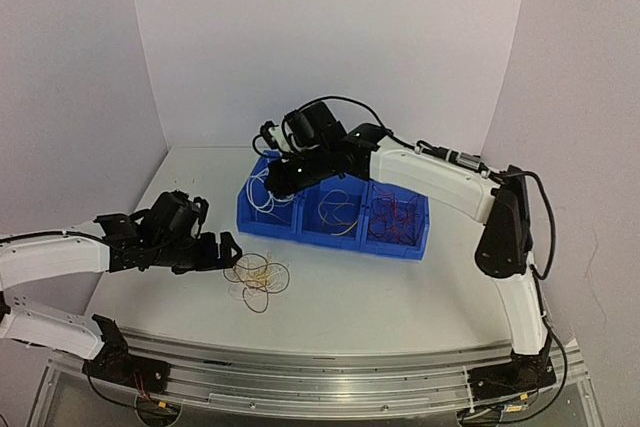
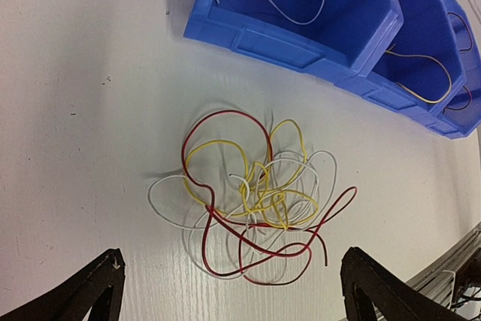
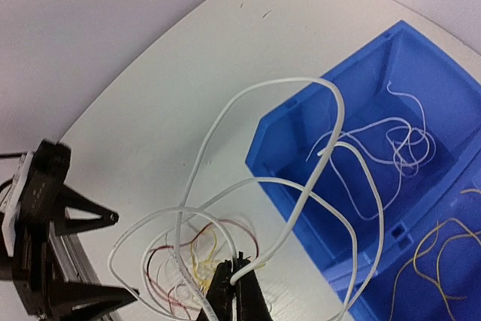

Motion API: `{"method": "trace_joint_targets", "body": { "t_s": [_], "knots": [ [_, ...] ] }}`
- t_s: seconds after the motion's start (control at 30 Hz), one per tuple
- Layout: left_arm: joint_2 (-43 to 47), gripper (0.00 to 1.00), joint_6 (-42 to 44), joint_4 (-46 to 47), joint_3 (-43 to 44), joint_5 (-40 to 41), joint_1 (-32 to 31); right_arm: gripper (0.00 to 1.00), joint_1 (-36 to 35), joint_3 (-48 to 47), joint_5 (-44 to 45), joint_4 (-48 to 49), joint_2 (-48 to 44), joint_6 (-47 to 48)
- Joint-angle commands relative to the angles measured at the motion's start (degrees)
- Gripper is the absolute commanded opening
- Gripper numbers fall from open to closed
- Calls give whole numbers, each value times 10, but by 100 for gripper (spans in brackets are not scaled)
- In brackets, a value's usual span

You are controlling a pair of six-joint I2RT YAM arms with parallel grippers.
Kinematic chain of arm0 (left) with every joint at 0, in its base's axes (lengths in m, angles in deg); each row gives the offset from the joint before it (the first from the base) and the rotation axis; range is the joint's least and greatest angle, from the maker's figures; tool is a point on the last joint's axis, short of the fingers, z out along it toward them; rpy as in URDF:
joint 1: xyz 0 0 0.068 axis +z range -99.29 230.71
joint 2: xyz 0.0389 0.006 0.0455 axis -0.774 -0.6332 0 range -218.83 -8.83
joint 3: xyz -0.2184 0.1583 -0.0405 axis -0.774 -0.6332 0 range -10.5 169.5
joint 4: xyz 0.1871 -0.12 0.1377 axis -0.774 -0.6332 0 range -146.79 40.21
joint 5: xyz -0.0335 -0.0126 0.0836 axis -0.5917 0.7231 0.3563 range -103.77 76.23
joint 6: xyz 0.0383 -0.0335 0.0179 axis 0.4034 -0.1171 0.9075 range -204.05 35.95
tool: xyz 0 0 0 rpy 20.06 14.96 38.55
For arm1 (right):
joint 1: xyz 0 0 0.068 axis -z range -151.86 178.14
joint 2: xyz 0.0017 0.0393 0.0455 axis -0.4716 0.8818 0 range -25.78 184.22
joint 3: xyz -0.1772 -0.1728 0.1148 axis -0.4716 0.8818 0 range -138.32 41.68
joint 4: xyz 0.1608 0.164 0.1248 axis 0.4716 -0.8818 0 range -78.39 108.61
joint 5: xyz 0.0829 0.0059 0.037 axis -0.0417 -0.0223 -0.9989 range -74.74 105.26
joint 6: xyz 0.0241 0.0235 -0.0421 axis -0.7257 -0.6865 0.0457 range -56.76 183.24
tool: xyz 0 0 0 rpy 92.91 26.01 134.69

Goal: Untangle the cables

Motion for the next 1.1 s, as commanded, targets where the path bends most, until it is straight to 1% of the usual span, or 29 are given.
{"method": "trace_joint_targets", "body": {
  "t_s": [0.0,0.13,0.3,0.4,0.43,0.47,0.53,0.63,0.7,0.83,0.87,0.93,1.07],
  "knots": [
    [14,100,-10,10,-14,-8,-2,0,24,-122,14,-1,80,30],
    [25,100,-15,10,-21,-12,-3,0,34,-194,14,11,148,51],
    [35,100,-19,18,-32,-23,-2,0,44,-217,14,48,191,76],
    [32,100,-20,21,-33,-28,-2,1,53,-230,30,62,213,86],
    [29,100,-19,21,-33,-29,-2,6,57,-236,28,63,219,82],
    [27,100,-18,21,-31,-30,-2,13,61,-239,25,63,224,77],
    [23,100,-15,21,-28,-31,-2,38,67,-237,19,62,222,66],
    [19,100,-9,27,-25,-33,-2,67,68,-224,-17,62,202,67],
    [16,100,-9,32,-24,-35,-3,73,67,-216,-31,62,186,66],
    [2,99,-9,45,-24,-41,-2,78,66,-175,-52,62,135,59],
    [-3,99,-10,48,-24,-43,-2,80,65,-157,-60,62,117,58],
    [-10,99,-10,59,-24,-50,-2,84,61,-119,-74,61,81,59],
    [-33,97,-8,94,-26,-68,-2,85,38,12,-63,62,-11,69]
  ]
}}
